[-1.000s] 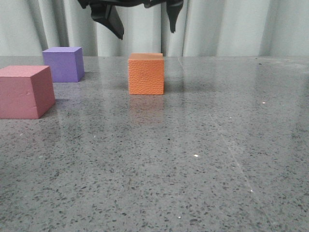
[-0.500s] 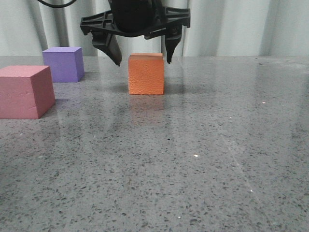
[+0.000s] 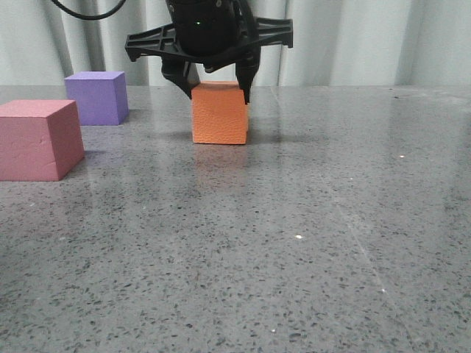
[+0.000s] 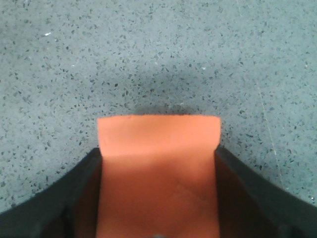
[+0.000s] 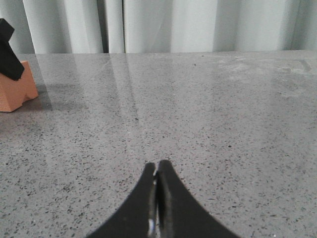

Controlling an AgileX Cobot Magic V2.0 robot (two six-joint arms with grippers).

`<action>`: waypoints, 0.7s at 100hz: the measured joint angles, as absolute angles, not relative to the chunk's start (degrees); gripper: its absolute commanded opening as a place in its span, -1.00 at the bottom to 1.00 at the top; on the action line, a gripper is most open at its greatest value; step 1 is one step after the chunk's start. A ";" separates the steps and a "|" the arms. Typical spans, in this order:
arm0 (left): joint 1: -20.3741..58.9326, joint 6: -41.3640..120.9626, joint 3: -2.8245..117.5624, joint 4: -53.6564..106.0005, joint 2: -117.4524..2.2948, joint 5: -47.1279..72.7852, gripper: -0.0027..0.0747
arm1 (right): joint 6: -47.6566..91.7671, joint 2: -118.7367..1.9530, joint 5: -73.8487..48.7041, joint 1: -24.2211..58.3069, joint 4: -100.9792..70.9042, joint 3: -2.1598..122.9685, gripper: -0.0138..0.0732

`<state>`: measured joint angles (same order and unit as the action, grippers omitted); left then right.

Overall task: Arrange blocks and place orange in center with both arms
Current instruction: 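Lift the orange cube with the left gripper toward the purple cube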

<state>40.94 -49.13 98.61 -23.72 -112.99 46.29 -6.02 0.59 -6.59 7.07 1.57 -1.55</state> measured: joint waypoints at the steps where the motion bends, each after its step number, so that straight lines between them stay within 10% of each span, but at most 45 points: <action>1: 40.94 -49.13 98.72 -23.72 -112.99 46.29 -0.59 | -6.02 0.59 -6.59 7.07 1.57 -1.55 -0.84; 70: 36.18 -44.60 96.20 -33.51 -98.68 50.56 -0.62 | -6.02 0.59 -6.59 7.07 1.57 -1.55 -0.84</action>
